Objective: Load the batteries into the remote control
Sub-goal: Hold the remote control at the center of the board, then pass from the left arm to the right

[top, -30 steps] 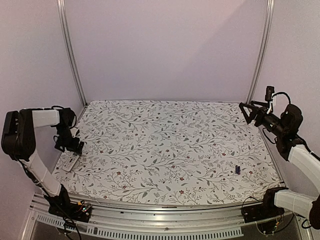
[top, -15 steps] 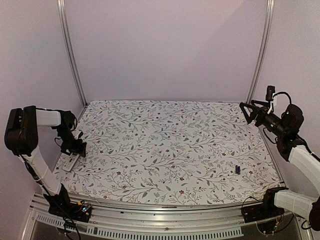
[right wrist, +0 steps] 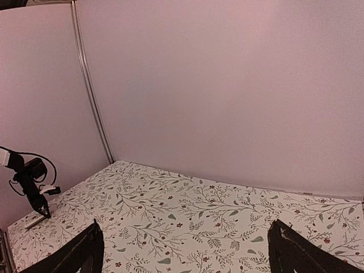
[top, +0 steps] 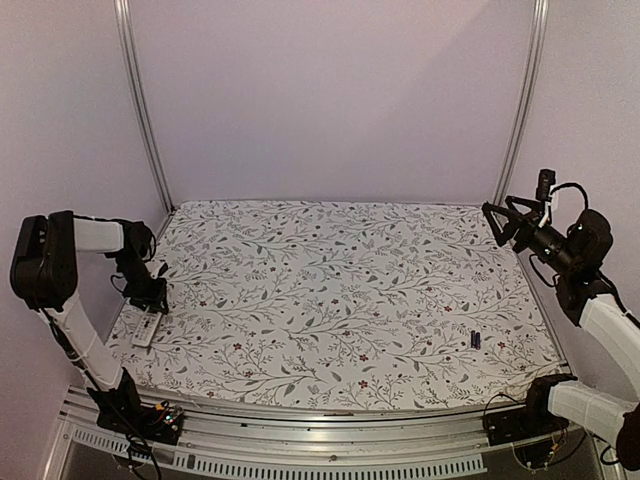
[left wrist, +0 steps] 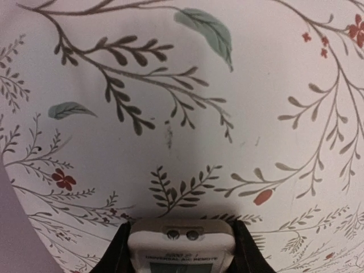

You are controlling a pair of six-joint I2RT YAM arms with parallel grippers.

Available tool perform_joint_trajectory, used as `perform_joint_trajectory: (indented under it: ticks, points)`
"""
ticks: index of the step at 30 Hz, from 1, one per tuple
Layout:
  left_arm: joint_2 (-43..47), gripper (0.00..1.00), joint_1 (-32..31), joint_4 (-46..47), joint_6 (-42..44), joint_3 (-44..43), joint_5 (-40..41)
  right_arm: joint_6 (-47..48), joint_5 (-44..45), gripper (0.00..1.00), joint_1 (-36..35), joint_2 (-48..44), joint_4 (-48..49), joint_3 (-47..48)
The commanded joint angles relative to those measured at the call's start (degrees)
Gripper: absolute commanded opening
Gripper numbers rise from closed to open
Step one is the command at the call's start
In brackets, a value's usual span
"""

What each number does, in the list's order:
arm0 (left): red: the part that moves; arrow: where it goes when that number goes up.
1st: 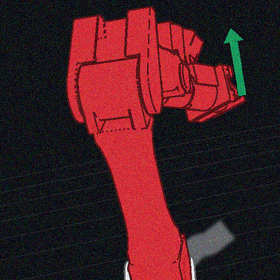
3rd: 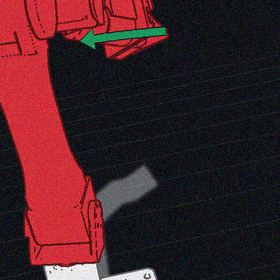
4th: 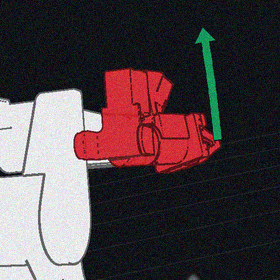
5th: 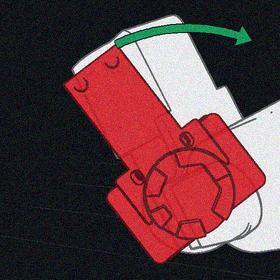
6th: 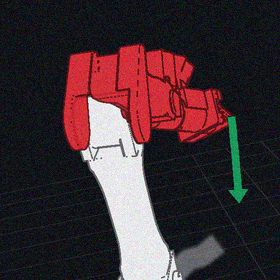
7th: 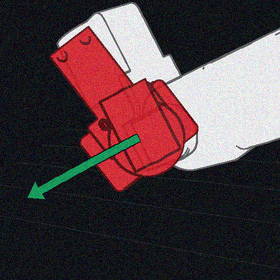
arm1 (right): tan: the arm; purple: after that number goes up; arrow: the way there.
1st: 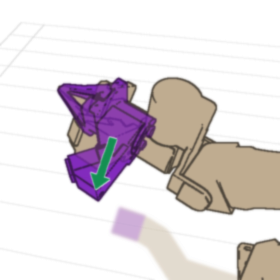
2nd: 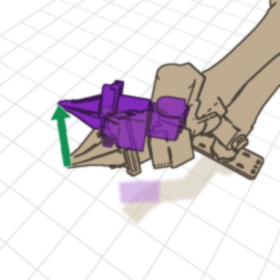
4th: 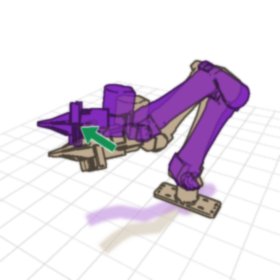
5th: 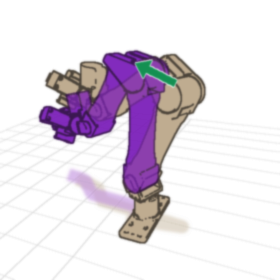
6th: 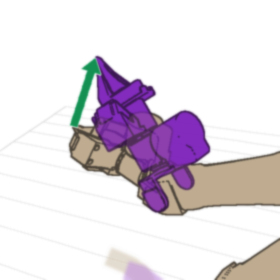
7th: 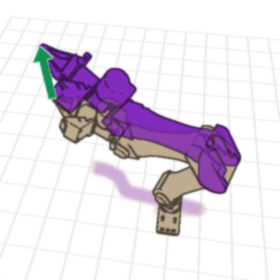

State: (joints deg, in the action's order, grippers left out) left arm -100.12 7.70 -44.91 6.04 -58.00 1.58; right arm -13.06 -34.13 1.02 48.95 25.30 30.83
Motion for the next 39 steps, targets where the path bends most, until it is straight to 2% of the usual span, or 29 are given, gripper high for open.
perform_joint_trajectory:
  ticks: [1,3,8,11,13,15,18,22,28,30,34,39]
  points:
    - [0.01,0.17,-2.2,-0.36,0.11,-0.36,-1.12,0.58,0.98,0.99,-0.32,-1.03,0.28,0.47]
    - [1.57,0.06,-2.58,-0.74,-0.09,-1.17,-1.14,0.61,1.04,0.99,-0.4,-0.82,0.35,0.53]
    - [7.11,0.0,-3.22,-2.91,-2.12,-7.25,-3.86,0.09,0.4,0.99,-0.33,0.15,0.41,1.1]
    - [10.98,0.0,-4.69,-2.94,-3.6,-13.13,-13.88,-0.66,-0.31,0.99,-0.34,1.19,0.37,2.11]
    - [15.54,0.0,-6.49,0.88,-4.57,-15.46,-22.05,-1.69,-2.89,0.99,-0.37,2.25,0.52,3.75]
    - [21.27,0.0,-9.58,9.96,-6.6,-16.11,-26.39,-3.08,-5.85,0.99,-0.58,3.94,0.73,6.1]
    - [28.27,0.0,-15.76,22.5,-9.69,-15.99,-25.49,-3.12,-4.55,0.99,-6.15,6.33,-0.85,10.4]
    - [32.12,0.0,-24.41,34.39,-12.46,-16.32,-27.66,1.98,-0.95,0.99,-20.32,10.33,-1.31,16.35]
    - [31.29,0.0,-35.61,43.38,-12.28,-16.19,-37.4,9.5,-11.8,0.99,-39.85,26.71,-5.78,35.12]
    - [31.05,0.0,-39.93,45.85,-10.28,-16.16,-38.71,14.24,-11.56,0.99,-44.72,31.3,-9.73,41.48]
    - [30.7,0.0,-47.01,47.55,-3.55,-16.49,-40.94,19.07,-9.49,0.99,-49.59,38.59,-13.19,48.8]
    - [29.18,0.0,-50.02,50.46,-1.91,-15.53,-46.31,18.75,-8.03,0.99,-52.38,43.45,-12.53,51.38]
